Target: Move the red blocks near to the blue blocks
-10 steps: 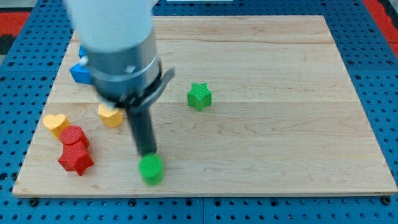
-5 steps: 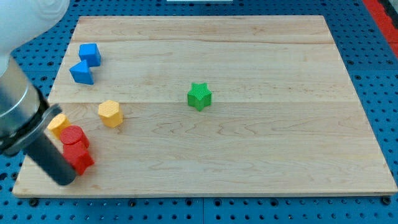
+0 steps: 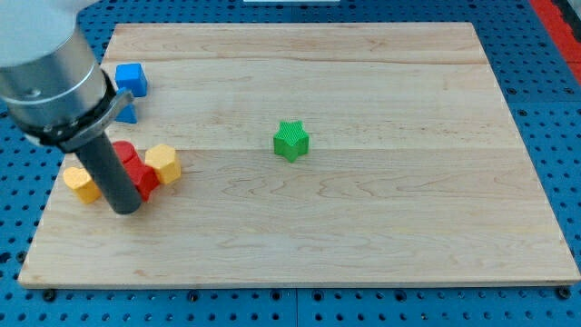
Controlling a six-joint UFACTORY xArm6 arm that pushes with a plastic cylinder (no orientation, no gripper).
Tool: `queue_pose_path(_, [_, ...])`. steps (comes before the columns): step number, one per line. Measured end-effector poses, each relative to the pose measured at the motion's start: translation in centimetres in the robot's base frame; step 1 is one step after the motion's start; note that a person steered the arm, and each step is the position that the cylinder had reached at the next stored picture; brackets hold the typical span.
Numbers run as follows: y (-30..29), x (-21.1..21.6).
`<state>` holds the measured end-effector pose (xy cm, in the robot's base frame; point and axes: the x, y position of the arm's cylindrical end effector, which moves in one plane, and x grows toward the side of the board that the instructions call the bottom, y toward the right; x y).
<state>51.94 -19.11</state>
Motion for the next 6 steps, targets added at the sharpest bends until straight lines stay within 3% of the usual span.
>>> queue_pose_path(3, [0.0,-8.1])
queue_pose_path(6, [2.2,-10.5])
